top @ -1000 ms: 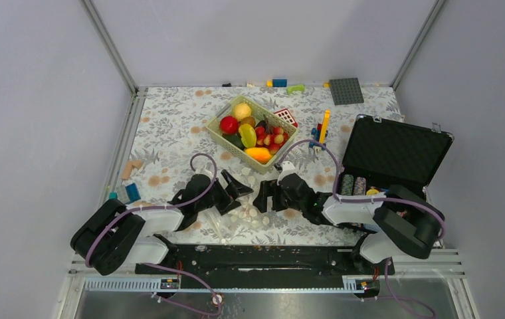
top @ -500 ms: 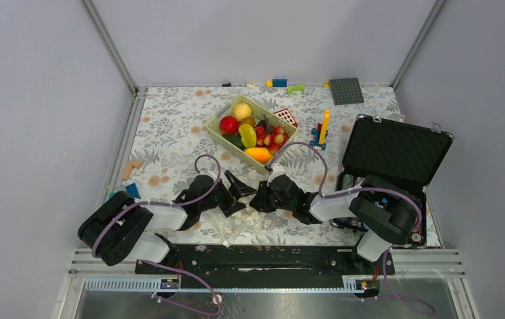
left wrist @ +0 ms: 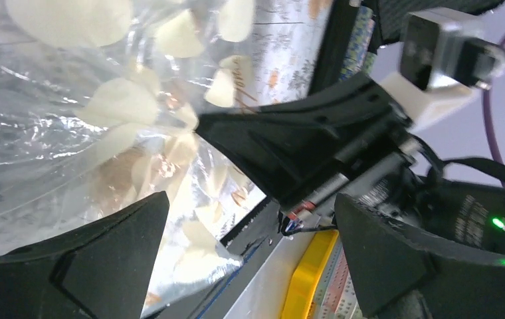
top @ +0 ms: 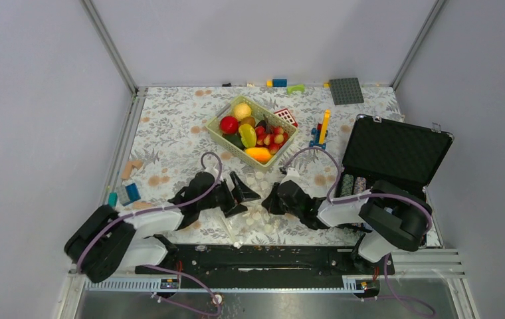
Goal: Place the food in the zip-top bag and seal the zipper
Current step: Pick up the zipper food storage bag at the center of the board.
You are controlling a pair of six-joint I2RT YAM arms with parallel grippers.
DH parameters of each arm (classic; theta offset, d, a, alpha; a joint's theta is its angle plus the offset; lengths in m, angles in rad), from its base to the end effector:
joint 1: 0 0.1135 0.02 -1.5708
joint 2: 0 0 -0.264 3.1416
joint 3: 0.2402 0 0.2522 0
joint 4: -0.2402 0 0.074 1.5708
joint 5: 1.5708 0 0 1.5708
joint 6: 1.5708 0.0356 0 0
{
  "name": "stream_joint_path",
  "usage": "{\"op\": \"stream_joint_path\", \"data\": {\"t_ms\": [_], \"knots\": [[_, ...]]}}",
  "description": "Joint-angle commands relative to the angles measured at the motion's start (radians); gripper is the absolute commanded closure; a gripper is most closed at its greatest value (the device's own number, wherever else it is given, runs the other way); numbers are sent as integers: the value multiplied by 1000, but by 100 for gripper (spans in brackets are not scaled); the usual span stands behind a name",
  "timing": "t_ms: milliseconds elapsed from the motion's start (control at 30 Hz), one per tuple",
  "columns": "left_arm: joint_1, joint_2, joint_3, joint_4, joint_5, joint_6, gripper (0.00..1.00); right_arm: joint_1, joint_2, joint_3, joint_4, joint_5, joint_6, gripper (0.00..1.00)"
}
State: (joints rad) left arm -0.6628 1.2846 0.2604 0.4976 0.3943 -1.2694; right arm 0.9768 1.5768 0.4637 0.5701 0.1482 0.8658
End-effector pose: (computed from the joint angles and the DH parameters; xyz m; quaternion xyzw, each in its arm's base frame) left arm 0.1622 -0.1440 0.1350 -0.1606 0.8404 -0.4988 0.1383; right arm 0.1595 0.2267 0.1278 -0.0118 0.8691 0.3514 0.3478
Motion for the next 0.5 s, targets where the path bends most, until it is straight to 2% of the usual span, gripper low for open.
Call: {"op": "stream_joint_path", "data": {"t_ms": [0,100,200,333,467], "knots": [[-3,-210,114,-319,-8,189,1,-3,-67,-34,-142,151,-10,100],[-3,-384,189,-579,-121,307,1,-17,-79,-53,-146,145,5,100],[-2,-535,249,-864,-320,360,1,-25,-74,-54,-147,132,12,100],[5,-687,247,-1167,-541,313,1,-34,-57,-44,-146,106,17,100],[7,-784,165,-1306,-586,229,1,-39,-42,-40,-145,85,24,100]]}}
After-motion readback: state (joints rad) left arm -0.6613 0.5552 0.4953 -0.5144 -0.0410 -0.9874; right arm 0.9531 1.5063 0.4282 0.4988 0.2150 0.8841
